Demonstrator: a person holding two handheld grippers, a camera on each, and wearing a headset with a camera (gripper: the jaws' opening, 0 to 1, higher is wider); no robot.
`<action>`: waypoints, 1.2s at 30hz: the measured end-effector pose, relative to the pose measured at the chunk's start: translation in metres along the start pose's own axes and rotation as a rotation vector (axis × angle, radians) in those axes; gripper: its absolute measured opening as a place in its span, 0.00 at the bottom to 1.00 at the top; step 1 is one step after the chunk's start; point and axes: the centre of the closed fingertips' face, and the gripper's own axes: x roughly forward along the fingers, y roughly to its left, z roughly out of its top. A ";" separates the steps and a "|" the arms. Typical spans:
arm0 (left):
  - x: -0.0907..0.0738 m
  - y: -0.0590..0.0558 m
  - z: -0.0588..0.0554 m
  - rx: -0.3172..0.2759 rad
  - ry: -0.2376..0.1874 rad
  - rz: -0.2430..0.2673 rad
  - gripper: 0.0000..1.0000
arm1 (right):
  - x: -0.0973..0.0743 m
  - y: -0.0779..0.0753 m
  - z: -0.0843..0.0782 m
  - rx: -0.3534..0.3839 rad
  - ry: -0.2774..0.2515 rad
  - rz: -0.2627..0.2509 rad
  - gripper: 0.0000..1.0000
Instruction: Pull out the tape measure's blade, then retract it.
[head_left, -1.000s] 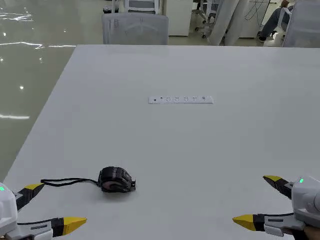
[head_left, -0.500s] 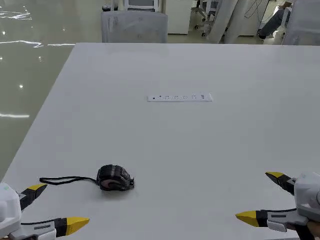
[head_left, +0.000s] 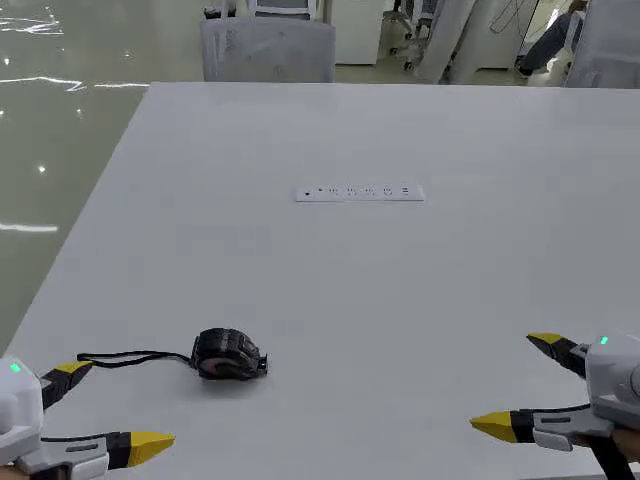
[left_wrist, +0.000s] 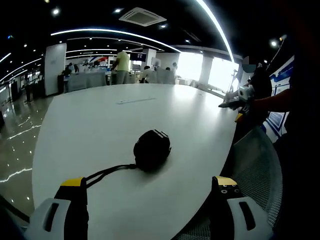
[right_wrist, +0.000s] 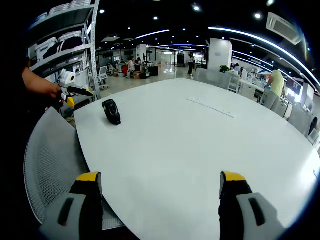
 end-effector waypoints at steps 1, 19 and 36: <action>0.001 0.000 0.003 0.011 0.004 -0.008 1.00 | 0.002 0.001 0.003 -0.002 -0.007 0.013 1.00; 0.034 0.007 0.025 0.260 0.163 -0.148 1.00 | 0.033 0.015 0.037 -0.087 -0.015 0.090 1.00; 0.079 -0.005 0.031 0.538 0.362 -0.344 0.91 | 0.083 0.046 0.074 -0.170 -0.018 0.224 0.97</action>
